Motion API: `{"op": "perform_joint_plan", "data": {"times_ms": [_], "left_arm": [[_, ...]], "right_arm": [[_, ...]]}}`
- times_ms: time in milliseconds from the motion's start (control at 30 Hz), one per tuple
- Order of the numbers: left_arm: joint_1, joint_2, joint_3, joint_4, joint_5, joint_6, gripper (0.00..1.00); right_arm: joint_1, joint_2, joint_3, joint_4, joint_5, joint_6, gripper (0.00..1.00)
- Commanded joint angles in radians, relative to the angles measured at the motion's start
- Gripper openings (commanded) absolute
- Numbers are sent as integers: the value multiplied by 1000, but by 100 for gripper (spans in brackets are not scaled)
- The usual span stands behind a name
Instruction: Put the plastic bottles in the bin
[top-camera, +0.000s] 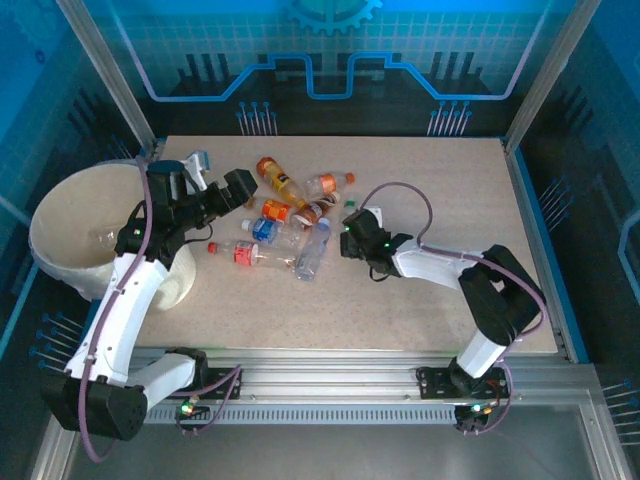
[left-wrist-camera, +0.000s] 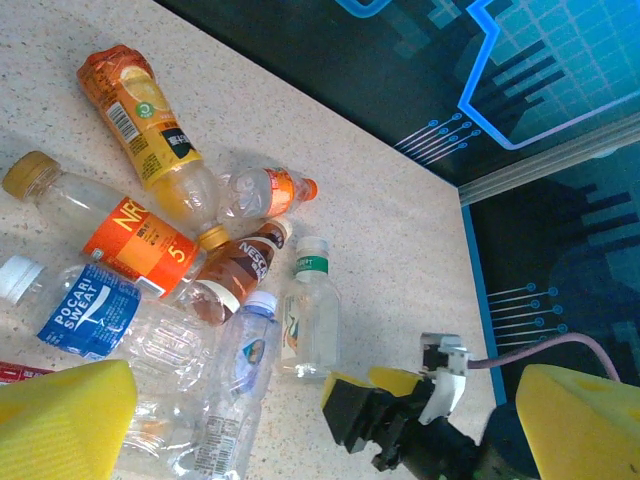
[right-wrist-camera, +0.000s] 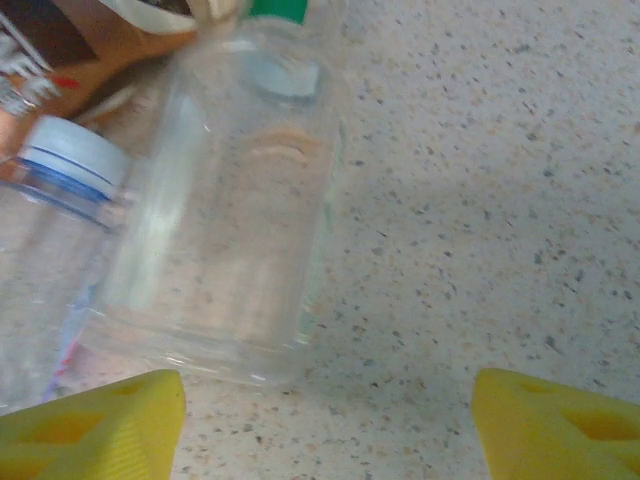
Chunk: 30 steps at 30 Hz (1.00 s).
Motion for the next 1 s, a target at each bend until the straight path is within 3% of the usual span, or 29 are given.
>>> {"op": "perform_joint_plan", "data": {"times_ms": [0,100,300,533,700,967], "left_arm": [[-9,7,9,2,-16,27,99],[-9,6,7,-5,-23,30,99],[-9,4,7,-22,-28,36,99],[-9,-9,1,-37,-42,49,99],[-11,-6,-3,-31,-27,43,99],[-43,3,-5,-9,-17,36,99]], "right_arm": [[-12,-32,-14,119,-149,-58,80],[-12,-21,15,127,-177,-44,83],[-27,115,157,-77,32,74,89],[-37,206,174,-64,-27,23,87],[-43,238,175,-55,-46,2,81],[-43,173,114,2,-53,-44,61]]}}
